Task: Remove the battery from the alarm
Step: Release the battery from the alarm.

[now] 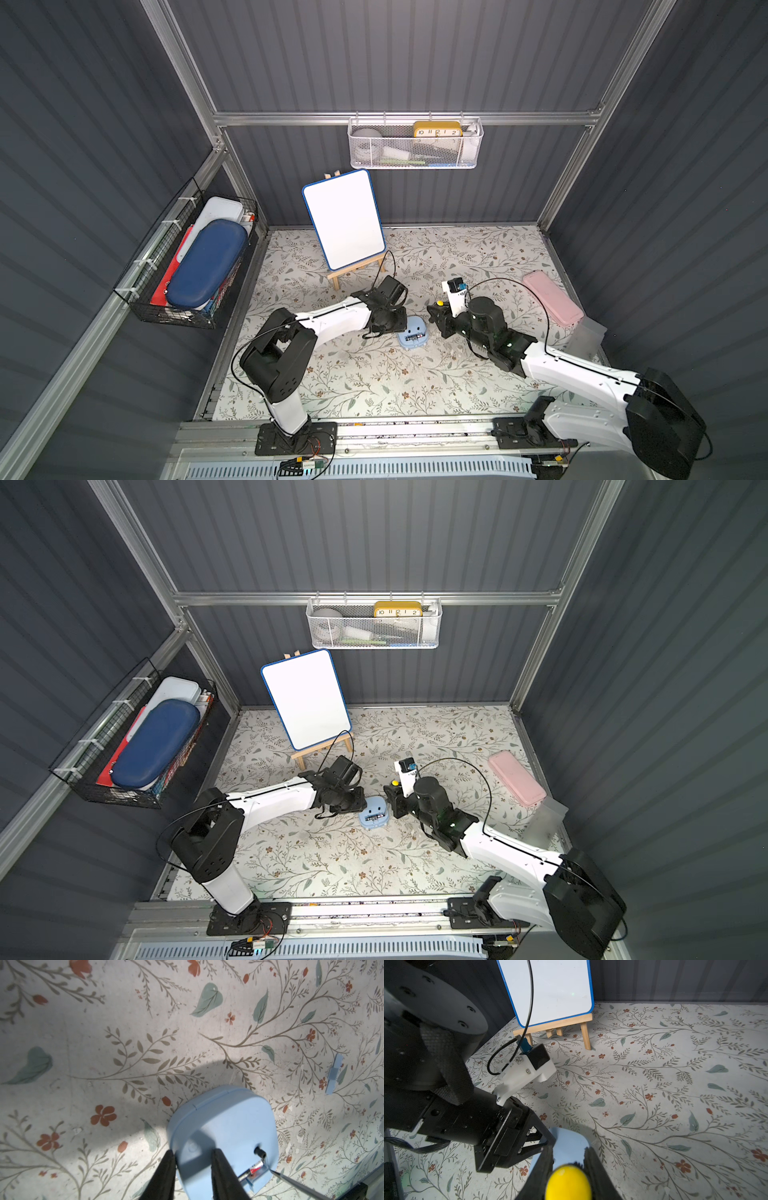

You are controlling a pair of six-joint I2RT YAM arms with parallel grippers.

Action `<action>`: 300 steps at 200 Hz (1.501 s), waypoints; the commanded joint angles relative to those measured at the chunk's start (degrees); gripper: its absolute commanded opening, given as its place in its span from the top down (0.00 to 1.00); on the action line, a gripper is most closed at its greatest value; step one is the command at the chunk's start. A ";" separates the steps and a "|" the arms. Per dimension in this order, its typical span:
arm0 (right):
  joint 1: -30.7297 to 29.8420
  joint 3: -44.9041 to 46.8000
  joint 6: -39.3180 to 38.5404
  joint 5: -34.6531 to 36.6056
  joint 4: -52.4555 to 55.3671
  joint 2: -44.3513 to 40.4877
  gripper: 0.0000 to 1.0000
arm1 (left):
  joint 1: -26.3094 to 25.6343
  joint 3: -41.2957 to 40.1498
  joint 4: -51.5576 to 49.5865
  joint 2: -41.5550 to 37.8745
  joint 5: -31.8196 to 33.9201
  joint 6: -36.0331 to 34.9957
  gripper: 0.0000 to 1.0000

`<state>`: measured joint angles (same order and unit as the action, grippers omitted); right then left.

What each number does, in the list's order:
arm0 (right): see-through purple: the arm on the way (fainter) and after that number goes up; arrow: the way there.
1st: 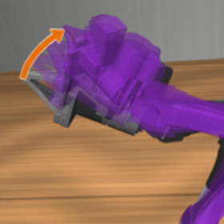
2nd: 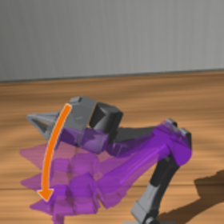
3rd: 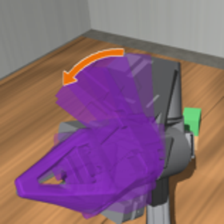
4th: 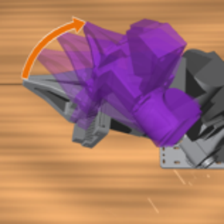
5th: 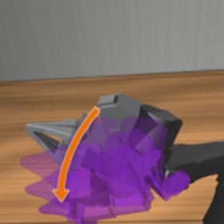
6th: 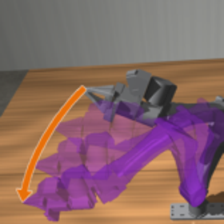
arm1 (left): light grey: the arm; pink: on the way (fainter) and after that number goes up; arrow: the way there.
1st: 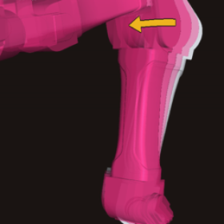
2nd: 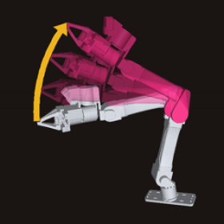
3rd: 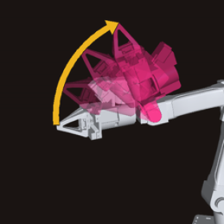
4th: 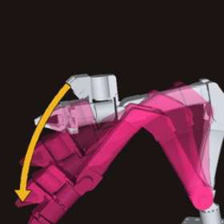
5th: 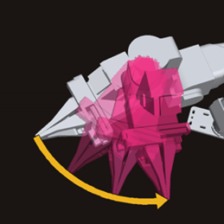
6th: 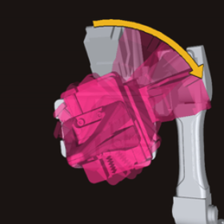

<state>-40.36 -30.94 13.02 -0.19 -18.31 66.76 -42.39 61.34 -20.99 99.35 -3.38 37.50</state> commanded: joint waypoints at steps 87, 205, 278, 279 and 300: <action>-4.11 -1.29 -0.77 6.80 2.29 1.48 1.00 | 0.03 -0.91 -1.20 0.61 -0.01 0.83 0.71; -10.00 -4.30 -3.70 18.41 5.74 1.85 1.00 | 0.03 -1.60 -1.46 -1.24 0.57 1.44 0.73; -10.09 -4.86 -2.15 17.44 4.99 3.64 1.00 | 0.05 -1.90 -1.42 -1.45 0.75 1.35 0.73; -10.09 -4.89 -2.13 17.47 5.01 3.64 1.00 | 0.04 -1.87 -1.42 -1.45 0.74 1.35 0.73; -10.09 -5.50 -1.64 17.27 5.84 4.08 1.00 | 0.03 -1.80 -1.51 -1.54 0.74 1.35 0.73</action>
<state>-50.15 -34.92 10.50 17.17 -15.05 69.89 -42.39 60.80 -20.67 98.78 -3.16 38.39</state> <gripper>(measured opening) 0.268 0.268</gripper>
